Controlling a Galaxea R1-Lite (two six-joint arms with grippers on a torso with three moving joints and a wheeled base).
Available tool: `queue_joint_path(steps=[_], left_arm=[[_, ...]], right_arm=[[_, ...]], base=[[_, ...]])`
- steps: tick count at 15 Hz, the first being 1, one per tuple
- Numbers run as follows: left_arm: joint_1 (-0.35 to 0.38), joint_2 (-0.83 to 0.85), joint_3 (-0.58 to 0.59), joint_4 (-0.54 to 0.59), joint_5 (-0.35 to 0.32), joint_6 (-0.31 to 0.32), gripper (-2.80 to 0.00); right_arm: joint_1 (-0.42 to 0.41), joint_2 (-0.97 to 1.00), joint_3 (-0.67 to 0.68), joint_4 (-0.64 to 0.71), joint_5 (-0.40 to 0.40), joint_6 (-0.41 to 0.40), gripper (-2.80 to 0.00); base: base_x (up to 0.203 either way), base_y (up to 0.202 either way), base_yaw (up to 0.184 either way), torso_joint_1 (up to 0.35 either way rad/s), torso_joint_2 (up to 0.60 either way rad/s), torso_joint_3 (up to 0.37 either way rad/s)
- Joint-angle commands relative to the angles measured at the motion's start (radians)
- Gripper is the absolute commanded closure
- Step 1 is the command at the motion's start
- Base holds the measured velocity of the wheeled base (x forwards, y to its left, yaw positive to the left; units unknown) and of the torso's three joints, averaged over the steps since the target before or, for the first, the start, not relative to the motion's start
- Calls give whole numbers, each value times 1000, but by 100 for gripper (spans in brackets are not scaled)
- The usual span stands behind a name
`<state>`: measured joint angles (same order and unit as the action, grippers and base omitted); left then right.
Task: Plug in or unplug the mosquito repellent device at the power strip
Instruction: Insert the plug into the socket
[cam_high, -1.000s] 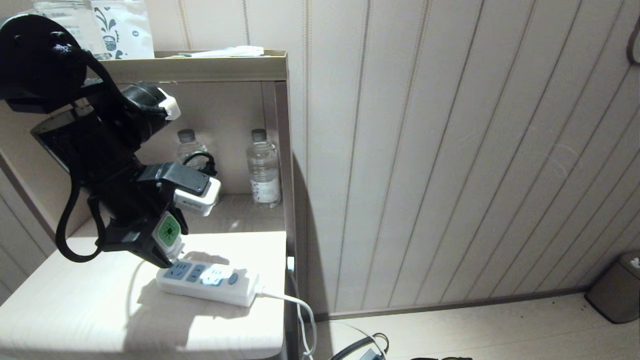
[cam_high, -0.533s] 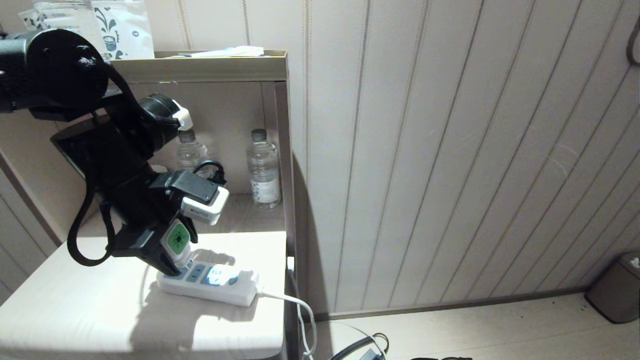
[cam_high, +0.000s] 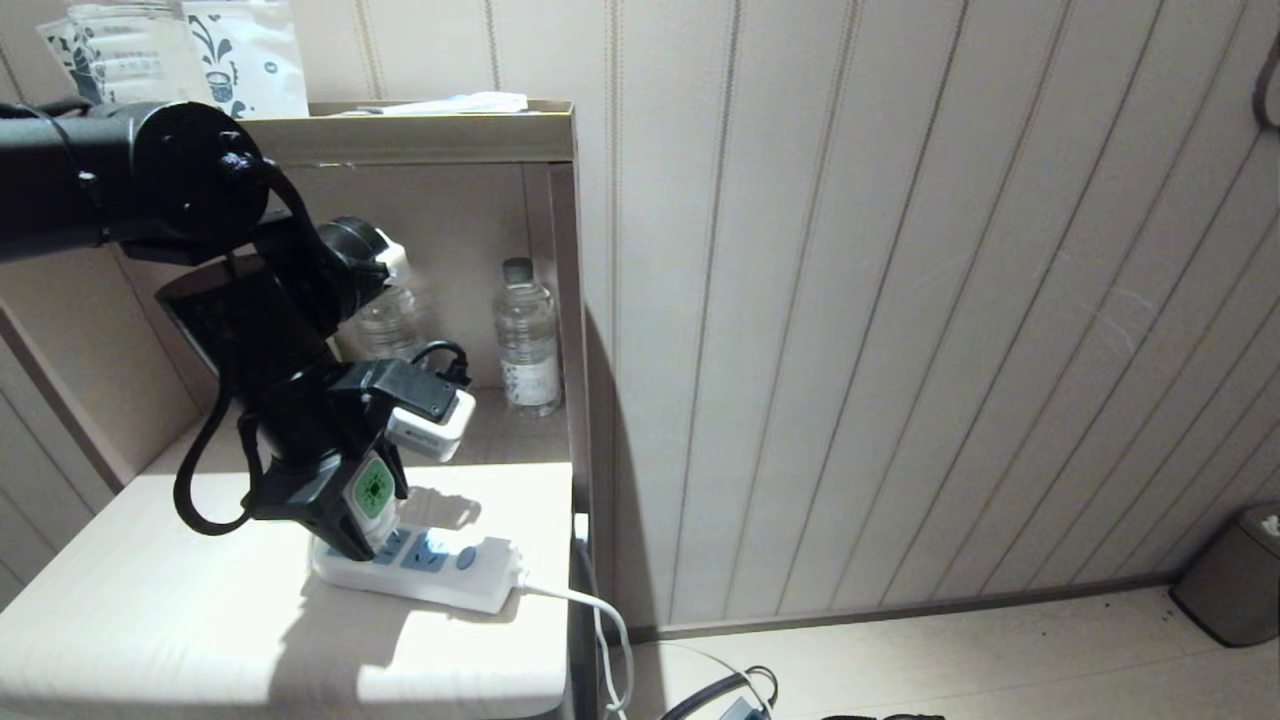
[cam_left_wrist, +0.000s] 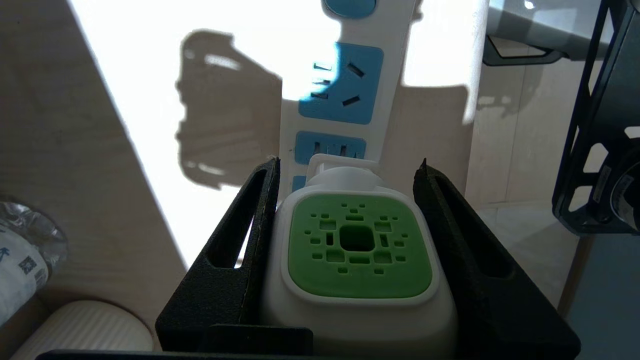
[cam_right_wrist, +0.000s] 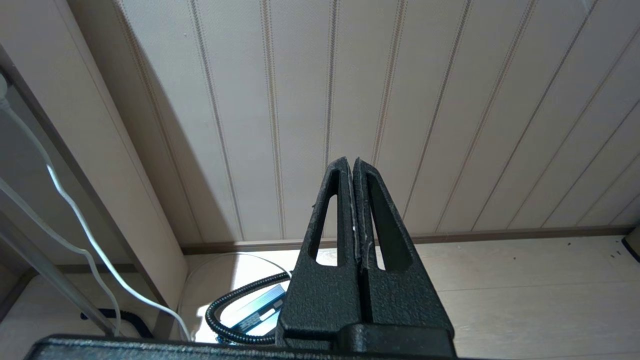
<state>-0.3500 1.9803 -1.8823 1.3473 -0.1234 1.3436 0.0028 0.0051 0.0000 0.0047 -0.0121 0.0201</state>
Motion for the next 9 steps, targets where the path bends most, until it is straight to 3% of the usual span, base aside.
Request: queue_joint_path(steps=[1, 9], left_arm=[[0, 13, -2, 9, -2, 6, 0], [2, 34, -1, 32, -4, 5, 0]], right_arm=[[0, -1, 0, 1, 0, 0, 0], [0, -1, 0, 0, 0, 0, 0]], base=[[0, 0, 0, 0, 0, 0], [0, 0, 0, 0, 0, 0]])
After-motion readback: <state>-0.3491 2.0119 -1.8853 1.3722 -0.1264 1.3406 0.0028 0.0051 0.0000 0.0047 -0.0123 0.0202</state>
